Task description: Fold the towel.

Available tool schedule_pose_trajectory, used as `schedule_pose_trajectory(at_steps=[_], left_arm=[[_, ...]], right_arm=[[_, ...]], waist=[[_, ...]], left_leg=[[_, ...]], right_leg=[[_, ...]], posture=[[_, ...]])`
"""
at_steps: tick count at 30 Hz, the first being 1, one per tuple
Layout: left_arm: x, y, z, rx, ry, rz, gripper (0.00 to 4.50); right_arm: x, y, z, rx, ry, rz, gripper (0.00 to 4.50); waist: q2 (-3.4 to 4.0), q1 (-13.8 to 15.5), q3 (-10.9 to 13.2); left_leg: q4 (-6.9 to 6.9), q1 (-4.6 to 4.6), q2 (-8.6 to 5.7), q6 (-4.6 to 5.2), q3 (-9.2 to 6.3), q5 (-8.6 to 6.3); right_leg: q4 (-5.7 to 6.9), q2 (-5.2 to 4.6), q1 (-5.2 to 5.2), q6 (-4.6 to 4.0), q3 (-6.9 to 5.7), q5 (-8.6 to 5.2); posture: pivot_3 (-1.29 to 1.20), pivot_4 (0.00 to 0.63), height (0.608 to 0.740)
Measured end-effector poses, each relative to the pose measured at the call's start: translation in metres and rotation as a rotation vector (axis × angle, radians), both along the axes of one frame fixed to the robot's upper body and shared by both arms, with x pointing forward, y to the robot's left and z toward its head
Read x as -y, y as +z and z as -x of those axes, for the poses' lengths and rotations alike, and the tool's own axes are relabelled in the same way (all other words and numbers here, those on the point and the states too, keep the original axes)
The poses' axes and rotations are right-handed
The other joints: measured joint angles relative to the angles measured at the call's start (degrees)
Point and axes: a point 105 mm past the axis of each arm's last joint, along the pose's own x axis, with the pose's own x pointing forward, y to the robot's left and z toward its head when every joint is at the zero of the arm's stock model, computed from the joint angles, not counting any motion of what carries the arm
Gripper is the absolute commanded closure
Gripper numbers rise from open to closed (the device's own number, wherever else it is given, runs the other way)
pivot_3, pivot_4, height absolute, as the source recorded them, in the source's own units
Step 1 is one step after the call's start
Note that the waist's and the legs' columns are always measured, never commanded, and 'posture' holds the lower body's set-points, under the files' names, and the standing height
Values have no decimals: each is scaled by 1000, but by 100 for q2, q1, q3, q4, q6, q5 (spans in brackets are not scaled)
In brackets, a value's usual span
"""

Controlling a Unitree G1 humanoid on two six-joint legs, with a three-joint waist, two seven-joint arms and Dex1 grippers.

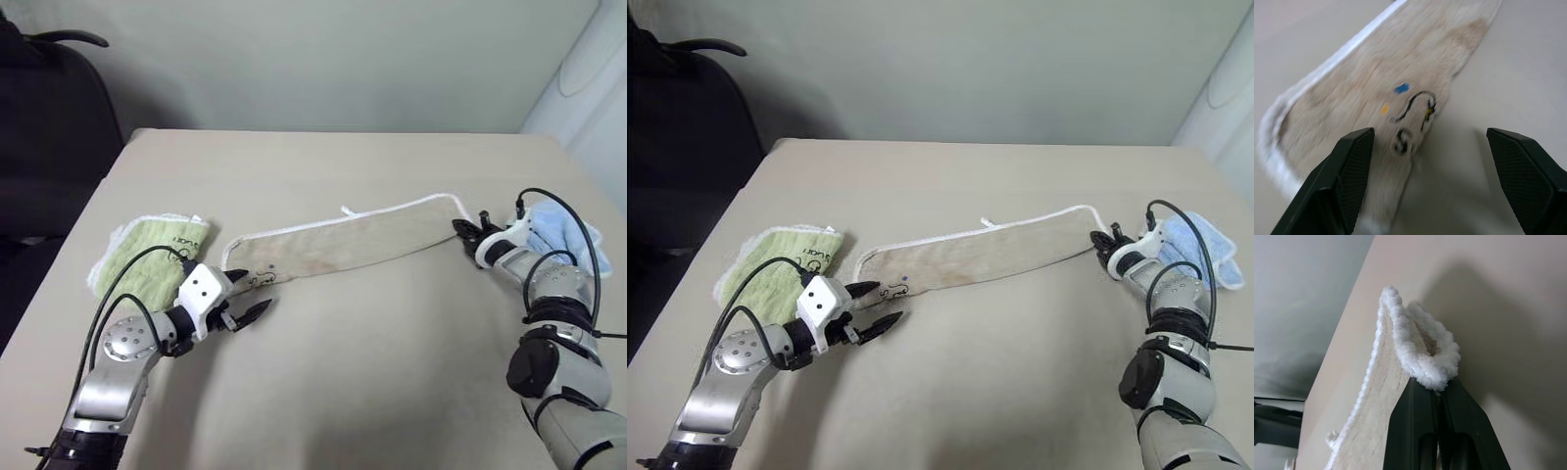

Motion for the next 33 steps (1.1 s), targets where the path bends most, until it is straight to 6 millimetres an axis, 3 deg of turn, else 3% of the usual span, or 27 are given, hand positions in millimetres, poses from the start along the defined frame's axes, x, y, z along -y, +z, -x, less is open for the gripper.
schedule_pose_trajectory(at_steps=[5, 7, 10, 14, 17, 19, 22, 26, 30, 33], left_arm=[[4, -3, 0, -6, -12, 3, 492], [6, -4, 0, -11, -17, 4, 492], [10, -3, -1, -5, -27, 5, 492], [11, -2, -2, 0, -30, 6, 492], [12, -3, -2, -2, -30, 9, 492], [13, -3, -2, -3, -28, 11, 492], [17, -5, -2, -5, -30, 21, 492], [21, -8, -2, -9, -35, 22, 492], [22, -8, -1, -5, -32, 19, 492], [22, -9, 0, -4, -25, 25, 492]], right_arm=[[37, 25, 6, 63, -79, 92, 4437], [37, 38, 4, 103, -58, 162, 4437], [15, 60, -1, 195, 55, 341, 4437], [-44, 84, 3, 376, 314, 676, 4437], [-91, 75, 15, 475, 554, 934, 4437], [-119, 56, 24, 504, 714, 1121, 4437], [-143, 29, 31, 507, 870, 1265, 4437], [-172, 8, 37, 548, 988, 1354, 4437], [-181, -4, 37, 531, 1014, 1318, 3592], [-179, -5, 41, 526, 1035, 1269, 2581]], waist=[[14, -9, 5], [15, -37, 4], [22, -114, 8], [30, -178, 12], [30, -168, 11], [30, -159, 11], [30, -153, 11], [30, -162, 11], [29, -130, 11], [29, -118, 11]], left_leg=[[-12, -18, -4, -12, 5, 7], [-15, -18, 1, -13, 5, 8], [-14, -20, 9, -12, 9, 7], [-12, -23, 16, -10, 9, 6], [-7, -25, 18, -8, 5, 5], [-5, -25, 18, -7, 4, 3], [-5, -28, 18, -6, 4, 3], [-8, -28, 20, -9, 5, 5], [-6, -31, 19, -22, 5, 11], [-6, -31, 19, -35, 6, 18]], right_leg=[[0, -1, -25, 1, 3, -1], [-1, 4, -28, 0, 3, -1], [1, 11, -35, 0, 5, -1], [0, 15, -36, 1, 3, -1], [-3, 14, -31, 1, -1, 0], [-4, 13, -31, 1, -2, 0], [-4, 11, -33, 1, -2, 0], [-4, 12, -37, 1, -1, 0], [-6, 10, -36, 1, -1, 0], [-7, 11, -33, 1, -2, 0]], posture=[[0, 150, 740], [0, 150, 740], [0, 150, 740], [0, 150, 740], [0, 150, 740], [0, 150, 740], [0, 150, 740], [0, 150, 740], [0, 150, 740], [0, 150, 740]])
